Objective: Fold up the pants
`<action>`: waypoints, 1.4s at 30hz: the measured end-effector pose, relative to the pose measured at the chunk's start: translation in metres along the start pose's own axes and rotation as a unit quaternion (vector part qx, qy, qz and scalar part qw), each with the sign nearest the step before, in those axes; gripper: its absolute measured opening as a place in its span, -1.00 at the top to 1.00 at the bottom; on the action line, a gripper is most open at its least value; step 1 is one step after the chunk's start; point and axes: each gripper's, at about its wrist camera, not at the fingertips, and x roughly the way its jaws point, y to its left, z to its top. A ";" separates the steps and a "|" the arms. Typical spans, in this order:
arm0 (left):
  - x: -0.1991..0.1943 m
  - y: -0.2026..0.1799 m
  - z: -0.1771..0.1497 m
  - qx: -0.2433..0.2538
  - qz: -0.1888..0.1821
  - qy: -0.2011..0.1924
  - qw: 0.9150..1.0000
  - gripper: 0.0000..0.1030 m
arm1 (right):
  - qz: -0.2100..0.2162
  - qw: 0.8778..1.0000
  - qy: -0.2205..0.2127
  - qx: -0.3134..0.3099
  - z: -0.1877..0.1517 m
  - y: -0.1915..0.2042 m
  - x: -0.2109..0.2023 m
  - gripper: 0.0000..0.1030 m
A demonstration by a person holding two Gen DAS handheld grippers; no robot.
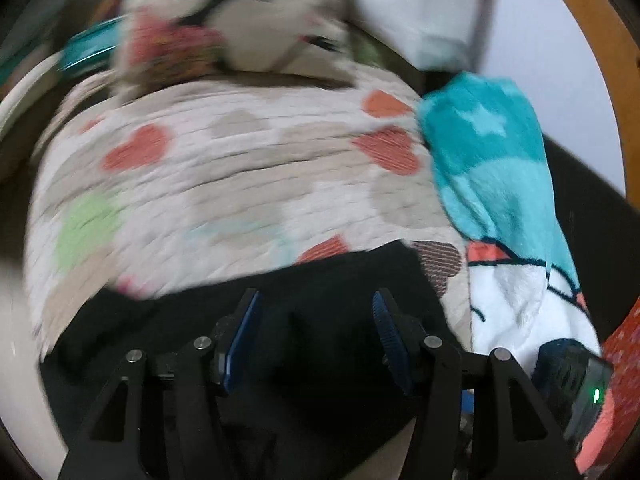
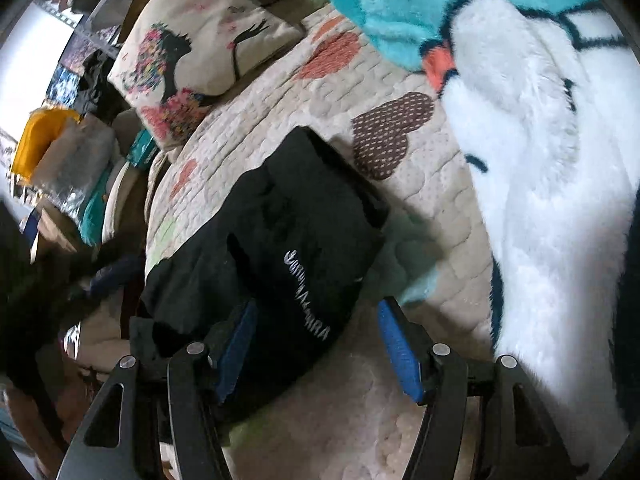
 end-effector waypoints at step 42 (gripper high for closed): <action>-0.067 0.059 0.000 0.008 -0.059 -0.030 0.998 0.47 | 0.102 0.971 -0.027 -0.213 -0.007 0.130 -0.017 0.51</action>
